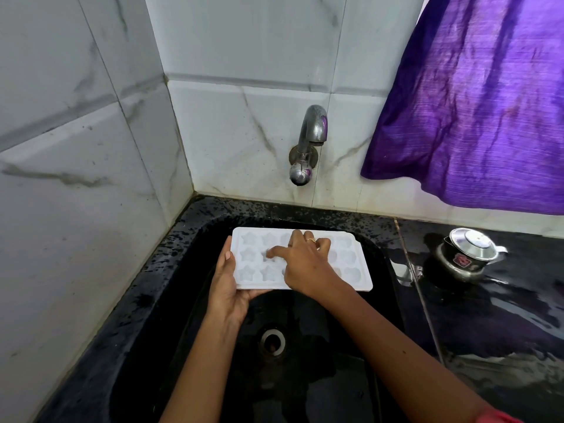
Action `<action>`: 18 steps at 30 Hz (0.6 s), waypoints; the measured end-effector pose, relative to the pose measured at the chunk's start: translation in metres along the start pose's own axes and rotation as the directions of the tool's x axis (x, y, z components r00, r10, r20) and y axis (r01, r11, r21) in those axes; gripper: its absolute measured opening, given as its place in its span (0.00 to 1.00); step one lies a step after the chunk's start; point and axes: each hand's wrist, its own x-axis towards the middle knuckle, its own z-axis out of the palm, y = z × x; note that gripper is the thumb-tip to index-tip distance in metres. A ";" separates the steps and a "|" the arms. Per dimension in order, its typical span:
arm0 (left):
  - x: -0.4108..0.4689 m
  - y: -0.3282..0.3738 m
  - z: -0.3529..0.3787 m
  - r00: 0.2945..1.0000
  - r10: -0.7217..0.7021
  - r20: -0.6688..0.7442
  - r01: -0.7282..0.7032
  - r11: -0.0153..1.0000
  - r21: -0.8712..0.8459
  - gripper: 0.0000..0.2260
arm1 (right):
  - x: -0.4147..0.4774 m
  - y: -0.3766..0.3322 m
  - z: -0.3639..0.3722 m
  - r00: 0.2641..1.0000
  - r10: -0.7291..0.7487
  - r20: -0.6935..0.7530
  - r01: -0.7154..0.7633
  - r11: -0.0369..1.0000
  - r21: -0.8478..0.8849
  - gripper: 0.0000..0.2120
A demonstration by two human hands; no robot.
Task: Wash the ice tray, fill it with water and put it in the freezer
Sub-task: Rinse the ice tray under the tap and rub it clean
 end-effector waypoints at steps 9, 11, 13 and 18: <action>0.000 0.001 -0.004 1.000 0.011 0.016 -0.010 0.999 -0.038 0.13 | 0.001 -0.002 0.003 0.999 -0.028 0.028 0.029 0.998 -0.048 0.25; 0.000 -0.001 -0.003 1.000 0.009 0.026 -0.008 0.999 -0.046 0.12 | 0.002 -0.002 0.003 1.000 -0.026 0.006 0.027 0.997 -0.070 0.25; 0.000 -0.001 -0.001 0.999 0.009 0.041 -0.006 0.998 -0.059 0.11 | 0.003 -0.004 0.004 1.000 -0.020 -0.010 0.019 0.996 -0.091 0.25; 0.001 0.001 -0.001 0.999 0.013 0.041 -0.011 0.999 -0.048 0.11 | 0.002 -0.006 0.005 1.000 -0.008 0.017 0.009 0.998 -0.069 0.28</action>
